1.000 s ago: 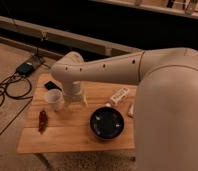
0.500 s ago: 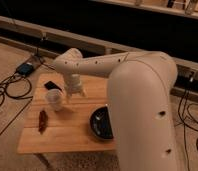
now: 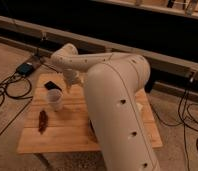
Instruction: Push the eraser across the table
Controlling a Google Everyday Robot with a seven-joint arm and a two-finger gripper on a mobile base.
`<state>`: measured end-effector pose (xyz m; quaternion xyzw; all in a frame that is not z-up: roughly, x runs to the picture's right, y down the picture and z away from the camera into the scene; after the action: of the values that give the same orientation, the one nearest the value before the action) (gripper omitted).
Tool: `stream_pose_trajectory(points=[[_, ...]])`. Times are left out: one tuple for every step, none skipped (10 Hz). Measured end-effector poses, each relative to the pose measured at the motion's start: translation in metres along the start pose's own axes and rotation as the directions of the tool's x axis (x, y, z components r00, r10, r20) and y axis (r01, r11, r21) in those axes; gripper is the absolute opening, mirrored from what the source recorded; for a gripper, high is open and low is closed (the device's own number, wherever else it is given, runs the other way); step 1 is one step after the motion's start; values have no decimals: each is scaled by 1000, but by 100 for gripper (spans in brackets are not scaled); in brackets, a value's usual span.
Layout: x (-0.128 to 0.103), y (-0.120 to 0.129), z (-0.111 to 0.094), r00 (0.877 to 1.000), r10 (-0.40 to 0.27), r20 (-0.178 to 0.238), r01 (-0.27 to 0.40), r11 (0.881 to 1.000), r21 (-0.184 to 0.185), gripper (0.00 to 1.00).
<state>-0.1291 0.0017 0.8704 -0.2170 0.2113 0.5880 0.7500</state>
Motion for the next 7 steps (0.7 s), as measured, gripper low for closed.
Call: stream_pose_trajectory(points=[[-12,5,4,1000,-11,11,11,1000,-6,65],[-20,8,8,1000,-20,21,20,1000,-13,65],[-27,9,11,999,-26,26,26,1000,-16,65],[-32,10,14,999,-29,31,30,999,-18,65],[-39,11,19,999,-33,37,34,999,-22,65],[-44,14,23,999,-38,39,39,999,-28,65],[-48,16,26,998,-41,40,43,999,-31,65]])
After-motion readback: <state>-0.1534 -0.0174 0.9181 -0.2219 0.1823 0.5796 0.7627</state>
